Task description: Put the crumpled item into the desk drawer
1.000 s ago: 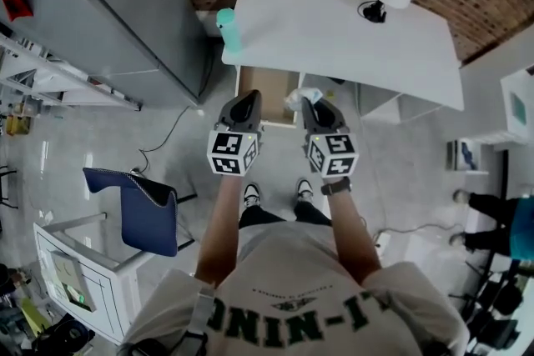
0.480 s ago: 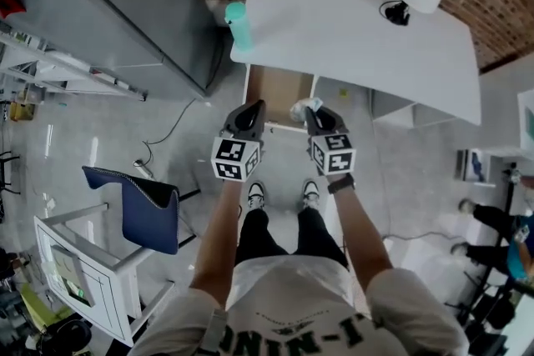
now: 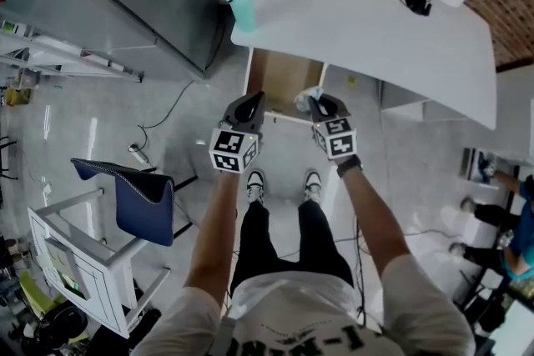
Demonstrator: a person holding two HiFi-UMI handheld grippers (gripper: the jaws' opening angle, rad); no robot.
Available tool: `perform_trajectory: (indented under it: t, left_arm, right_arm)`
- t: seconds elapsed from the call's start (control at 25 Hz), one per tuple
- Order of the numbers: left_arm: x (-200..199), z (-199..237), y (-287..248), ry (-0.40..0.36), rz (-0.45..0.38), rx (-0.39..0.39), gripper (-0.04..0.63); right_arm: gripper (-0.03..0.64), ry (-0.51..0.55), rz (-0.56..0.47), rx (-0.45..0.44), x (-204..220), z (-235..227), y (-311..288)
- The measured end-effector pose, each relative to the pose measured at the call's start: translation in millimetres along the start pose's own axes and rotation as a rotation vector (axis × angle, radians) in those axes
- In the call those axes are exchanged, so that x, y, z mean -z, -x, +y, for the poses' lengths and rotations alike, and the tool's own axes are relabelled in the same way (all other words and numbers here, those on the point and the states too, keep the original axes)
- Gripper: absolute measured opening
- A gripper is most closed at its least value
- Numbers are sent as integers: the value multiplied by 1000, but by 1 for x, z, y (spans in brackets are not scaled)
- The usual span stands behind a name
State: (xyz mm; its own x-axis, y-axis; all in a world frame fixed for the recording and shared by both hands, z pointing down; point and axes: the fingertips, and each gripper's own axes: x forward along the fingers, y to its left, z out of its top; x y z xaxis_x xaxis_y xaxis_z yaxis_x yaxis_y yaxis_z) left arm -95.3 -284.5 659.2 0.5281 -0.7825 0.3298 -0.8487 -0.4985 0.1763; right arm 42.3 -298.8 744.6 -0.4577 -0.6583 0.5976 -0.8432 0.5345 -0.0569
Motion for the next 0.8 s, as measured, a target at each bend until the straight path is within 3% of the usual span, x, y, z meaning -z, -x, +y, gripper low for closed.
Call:
perform_trajectory:
  t: [0.24, 0.48, 0.8]
  left_arm:
    - [47, 23, -21, 64, 38, -6, -5]
    - [82, 42, -46, 75, 47, 5, -5]
    - [124, 74, -74, 96, 57, 21, -5]
  right_arm:
    - [32, 56, 60, -21, 19, -1, -51]
    - [32, -25, 60, -17, 54, -11, -101]
    - [32, -32, 176, -1, 106, -22, -165]
